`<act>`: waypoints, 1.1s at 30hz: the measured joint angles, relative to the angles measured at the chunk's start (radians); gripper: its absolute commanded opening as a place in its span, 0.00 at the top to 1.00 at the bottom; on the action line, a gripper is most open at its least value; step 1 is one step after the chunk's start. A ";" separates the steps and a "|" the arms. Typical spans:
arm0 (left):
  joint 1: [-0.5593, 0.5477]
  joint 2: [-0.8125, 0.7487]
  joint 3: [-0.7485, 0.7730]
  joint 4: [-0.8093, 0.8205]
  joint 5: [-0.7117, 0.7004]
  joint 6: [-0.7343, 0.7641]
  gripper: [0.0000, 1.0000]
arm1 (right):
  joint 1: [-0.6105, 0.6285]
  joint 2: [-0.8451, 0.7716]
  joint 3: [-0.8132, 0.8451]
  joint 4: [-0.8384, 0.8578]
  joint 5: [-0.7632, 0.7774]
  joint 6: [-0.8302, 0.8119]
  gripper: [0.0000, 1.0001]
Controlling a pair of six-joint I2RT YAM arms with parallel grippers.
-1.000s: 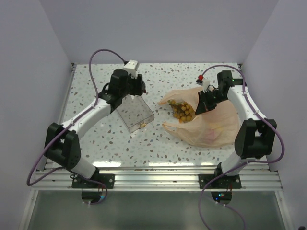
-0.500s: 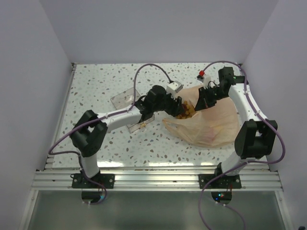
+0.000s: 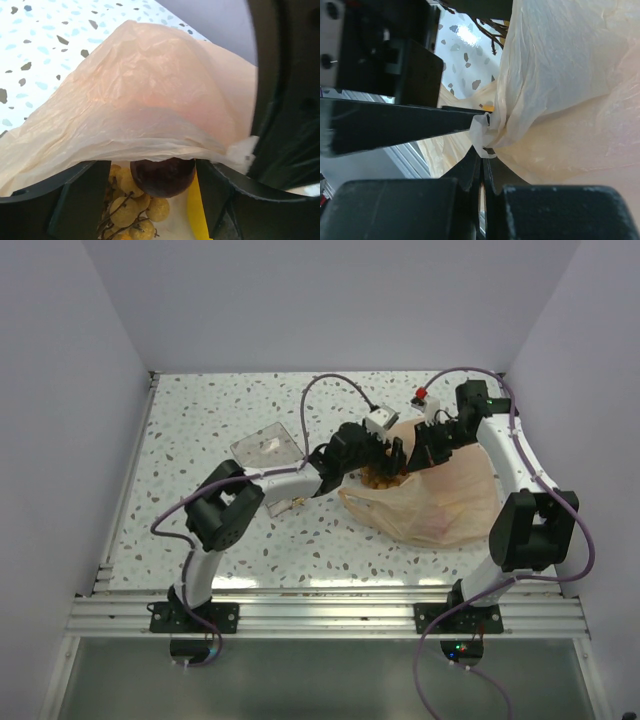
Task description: Place the fake fruits into the plastic bag and tie a complex knot
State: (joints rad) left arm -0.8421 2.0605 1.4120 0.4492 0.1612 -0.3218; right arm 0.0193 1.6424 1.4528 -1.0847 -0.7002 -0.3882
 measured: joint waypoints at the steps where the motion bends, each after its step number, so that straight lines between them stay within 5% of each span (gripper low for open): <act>1: -0.002 0.014 0.000 0.012 -0.014 0.004 0.07 | 0.000 0.000 0.000 0.000 0.000 0.000 1.00; 6: -0.001 0.012 -0.024 0.021 -0.046 0.056 0.00 | 0.000 0.000 0.000 0.000 0.000 0.000 1.00; 11: 0.015 -0.161 -0.183 -0.023 -0.022 0.145 0.00 | 0.000 0.000 0.000 0.000 0.001 -0.005 1.00; 17: 0.109 -0.465 -0.249 -0.237 0.074 0.273 0.05 | -0.001 0.000 -0.004 0.002 0.002 -0.006 1.00; 21: 0.214 -0.579 -0.240 -0.422 0.138 0.490 0.04 | -0.001 0.000 -0.005 0.003 0.002 -0.006 1.00; 26: 0.220 -0.468 -0.183 -0.672 0.158 0.757 0.04 | -0.001 0.000 -0.005 0.005 0.002 -0.006 1.00; 33: 0.213 -0.256 -0.121 -0.798 0.151 0.903 0.05 | -0.001 0.000 -0.011 0.011 0.018 -0.006 1.00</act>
State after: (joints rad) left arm -0.6292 1.8042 1.2911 -0.3492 0.3119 0.5808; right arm 0.0181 1.6428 1.4414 -1.0733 -0.6827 -0.3939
